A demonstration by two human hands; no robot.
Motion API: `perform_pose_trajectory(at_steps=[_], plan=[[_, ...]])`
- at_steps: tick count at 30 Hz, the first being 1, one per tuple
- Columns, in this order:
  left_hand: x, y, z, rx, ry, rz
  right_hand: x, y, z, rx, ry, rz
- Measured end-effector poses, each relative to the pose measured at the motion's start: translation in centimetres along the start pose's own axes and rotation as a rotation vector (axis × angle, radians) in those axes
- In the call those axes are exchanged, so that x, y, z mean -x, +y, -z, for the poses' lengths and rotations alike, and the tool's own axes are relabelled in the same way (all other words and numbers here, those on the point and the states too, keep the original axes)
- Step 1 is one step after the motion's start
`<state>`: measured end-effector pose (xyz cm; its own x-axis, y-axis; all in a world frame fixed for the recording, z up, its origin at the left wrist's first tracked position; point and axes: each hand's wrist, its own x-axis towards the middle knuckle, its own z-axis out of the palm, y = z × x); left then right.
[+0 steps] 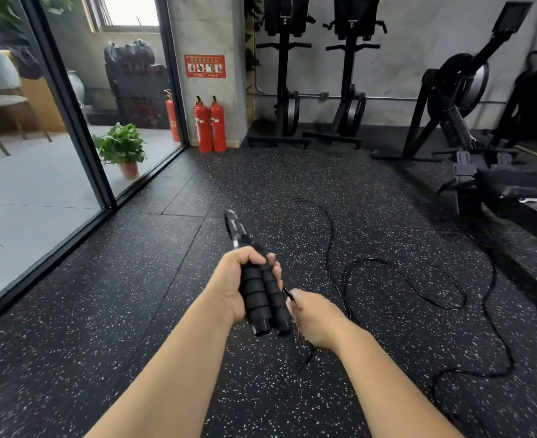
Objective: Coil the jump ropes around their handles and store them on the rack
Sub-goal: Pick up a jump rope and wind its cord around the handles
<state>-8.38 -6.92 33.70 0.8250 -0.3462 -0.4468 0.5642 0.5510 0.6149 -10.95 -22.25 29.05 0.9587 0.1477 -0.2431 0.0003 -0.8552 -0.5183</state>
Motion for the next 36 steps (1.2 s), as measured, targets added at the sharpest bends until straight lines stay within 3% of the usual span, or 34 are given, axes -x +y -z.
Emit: perform_pose_trajectory(at_steps=[10, 16, 22, 27, 36], plan=[[4.4, 7.5, -3.1, 0.140, 0.047, -0.341, 2.2, 1.8, 1.5, -0.001, 0.042, -0.093], [7.3, 9.1, -3.9, 0.042, 0.120, -0.401, 3.9, -0.2, 5.4, 0.033, 0.111, -0.107], [10.5, 10.1, -4.5, -0.245, 0.318, -0.434, 6.2, -2.6, 9.7, 0.185, 0.106, -0.070], [12.5, 10.7, -6.3, -0.364, 0.451, -0.633, 7.8, -3.5, 10.0, 0.416, 0.179, -0.089], [14.5, 11.3, -7.8, -0.319, 0.393, -0.596, 8.9, -3.3, 10.1, 0.575, 0.231, -0.145]])
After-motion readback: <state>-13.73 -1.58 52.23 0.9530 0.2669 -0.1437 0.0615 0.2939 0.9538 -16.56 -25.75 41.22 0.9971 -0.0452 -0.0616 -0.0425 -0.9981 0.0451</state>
